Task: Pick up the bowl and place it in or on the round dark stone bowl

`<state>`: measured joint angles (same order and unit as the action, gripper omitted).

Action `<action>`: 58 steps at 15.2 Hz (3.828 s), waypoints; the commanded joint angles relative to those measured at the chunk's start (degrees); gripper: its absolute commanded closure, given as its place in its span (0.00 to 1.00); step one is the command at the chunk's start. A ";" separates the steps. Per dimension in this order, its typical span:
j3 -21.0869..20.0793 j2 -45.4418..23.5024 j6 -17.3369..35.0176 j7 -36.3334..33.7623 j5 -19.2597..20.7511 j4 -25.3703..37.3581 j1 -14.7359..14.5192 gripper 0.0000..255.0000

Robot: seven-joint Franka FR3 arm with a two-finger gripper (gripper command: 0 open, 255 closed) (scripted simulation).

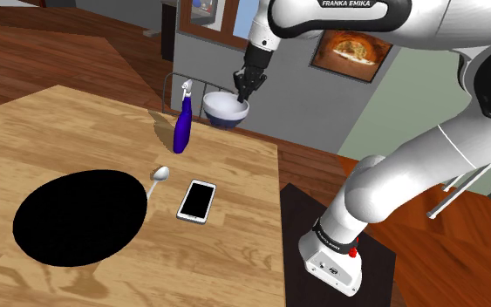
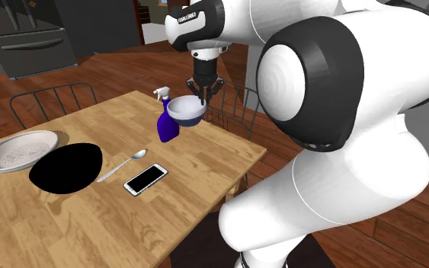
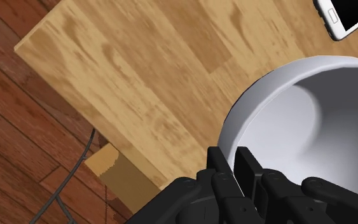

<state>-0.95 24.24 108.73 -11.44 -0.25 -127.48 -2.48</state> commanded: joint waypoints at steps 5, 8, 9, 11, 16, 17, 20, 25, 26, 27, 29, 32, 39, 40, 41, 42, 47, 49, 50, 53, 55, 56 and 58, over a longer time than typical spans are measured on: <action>0.05 -0.18 -4.14 0.05 0.02 4.31 0.02 1.00; -3.02 -0.01 -4.82 -4.12 -0.85 4.85 -1.46 1.00; -4.05 -0.08 -5.04 -5.52 -1.14 5.15 -1.95 1.00; -6.10 -0.39 -5.47 -8.32 -1.68 5.94 -2.91 1.00; -11.28 -2.29 -6.54 -15.40 -2.72 9.03 -5.15 1.00; -12.32 -2.85 -6.76 -16.84 -2.85 9.84 -5.56 1.00; -15.45 -4.93 -7.43 -21.20 -3.01 12.65 -6.77 1.00; -20.66 -9.71 -8.74 -28.76 -2.30 18.67 -8.72 1.00; -21.72 -10.87 -9.05 -30.31 -1.98 20.08 -9.10 1.00; -22.78 -12.11 -9.38 -31.89 -1.59 21.57 -9.50 1.00; -24.88 -14.81 -10.13 -35.12 -0.57 24.78 -10.36 1.00; -27.96 -19.51 -11.54 -40.13 1.61 30.25 -11.92 1.00; -32.25 -28.66 -13.37 -48.63 6.88 39.35 -15.99 1.00; -32.21 -28.47 -12.54 -48.62 6.78 38.36 -15.92 1.00; -32.17 -28.28 -11.71 -48.60 6.68 37.37 -15.85 1.00; -32.14 -28.11 -10.88 -48.60 6.59 36.41 -15.78 1.00; -32.00 -27.51 -6.87 -48.64 6.30 31.90 -15.55 1.00; -31.96 -27.39 -5.30 -48.70 6.26 30.23 -15.49 1.00; -31.94 -27.35 -4.52 -48.75 6.26 29.42 -15.47 1.00; -31.90 -27.33 -2.22 -48.90 6.31 27.10 -15.42 1.00; -31.88 -27.40 -0.70 -49.04 6.40 25.63 -15.40 1.00; -31.87 -27.46 0.06 -49.12 6.45 24.92 -15.40 1.00; -31.86 -27.61 1.55 -49.30 6.60 23.54 -15.40 1.00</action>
<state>-32.82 -3.35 109.41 -60.63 6.29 -103.13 -17.89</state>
